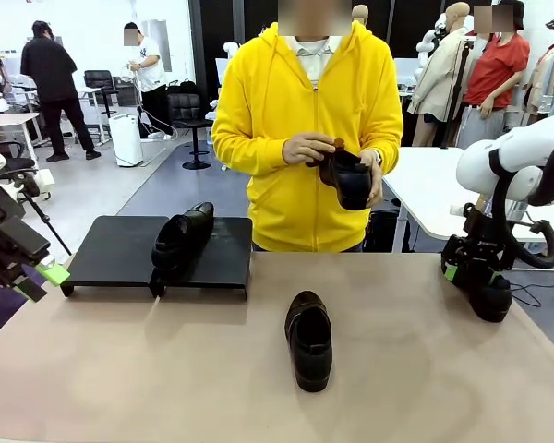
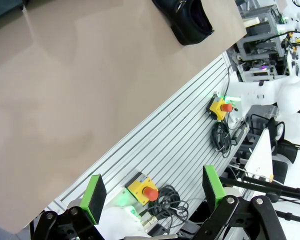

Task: Organize the shoes by placing them on the stand.
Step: Pick up one Shoe and place it in the middle of the table.

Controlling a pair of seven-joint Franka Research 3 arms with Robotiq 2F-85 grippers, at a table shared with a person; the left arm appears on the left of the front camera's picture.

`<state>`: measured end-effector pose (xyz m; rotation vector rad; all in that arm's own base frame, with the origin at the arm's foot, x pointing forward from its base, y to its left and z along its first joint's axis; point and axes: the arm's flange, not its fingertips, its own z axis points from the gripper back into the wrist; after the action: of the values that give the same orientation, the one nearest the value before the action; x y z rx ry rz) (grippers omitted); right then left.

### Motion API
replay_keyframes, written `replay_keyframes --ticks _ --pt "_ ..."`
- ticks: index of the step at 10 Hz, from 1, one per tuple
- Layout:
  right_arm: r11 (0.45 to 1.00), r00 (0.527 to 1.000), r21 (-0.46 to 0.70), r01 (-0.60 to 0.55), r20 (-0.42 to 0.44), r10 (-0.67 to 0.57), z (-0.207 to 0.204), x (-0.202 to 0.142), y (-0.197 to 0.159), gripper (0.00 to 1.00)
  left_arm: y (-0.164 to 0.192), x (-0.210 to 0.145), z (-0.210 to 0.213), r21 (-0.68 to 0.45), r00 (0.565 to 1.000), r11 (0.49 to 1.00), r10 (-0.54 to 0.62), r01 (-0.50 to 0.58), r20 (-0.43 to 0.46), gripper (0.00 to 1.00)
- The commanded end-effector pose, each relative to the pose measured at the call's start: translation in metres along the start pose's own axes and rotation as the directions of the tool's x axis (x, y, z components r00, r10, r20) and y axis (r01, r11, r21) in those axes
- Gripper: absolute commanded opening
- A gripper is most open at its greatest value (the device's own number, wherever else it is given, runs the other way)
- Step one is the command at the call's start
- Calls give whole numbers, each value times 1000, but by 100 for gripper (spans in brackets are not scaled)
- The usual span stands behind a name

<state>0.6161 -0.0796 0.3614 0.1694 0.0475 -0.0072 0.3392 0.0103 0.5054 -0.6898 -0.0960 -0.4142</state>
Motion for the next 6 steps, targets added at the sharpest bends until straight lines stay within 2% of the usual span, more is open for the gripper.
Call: replay_keyframes --ticks 1,4,6 --pt "999 998 45 -30 60 27 0 -5 -2 100 -1 0 3 -15 1000 1000 0 0 2 100" --pt "999 998 30 -32 62 30 -11 -3 -7 100 -1 0 3 -15 1000 1000 0 0 2 100" --pt "998 994 22 -63 96 60 -9 -8 -9 100 -1 0 3 -15 1000 1000 0 0 2 100"
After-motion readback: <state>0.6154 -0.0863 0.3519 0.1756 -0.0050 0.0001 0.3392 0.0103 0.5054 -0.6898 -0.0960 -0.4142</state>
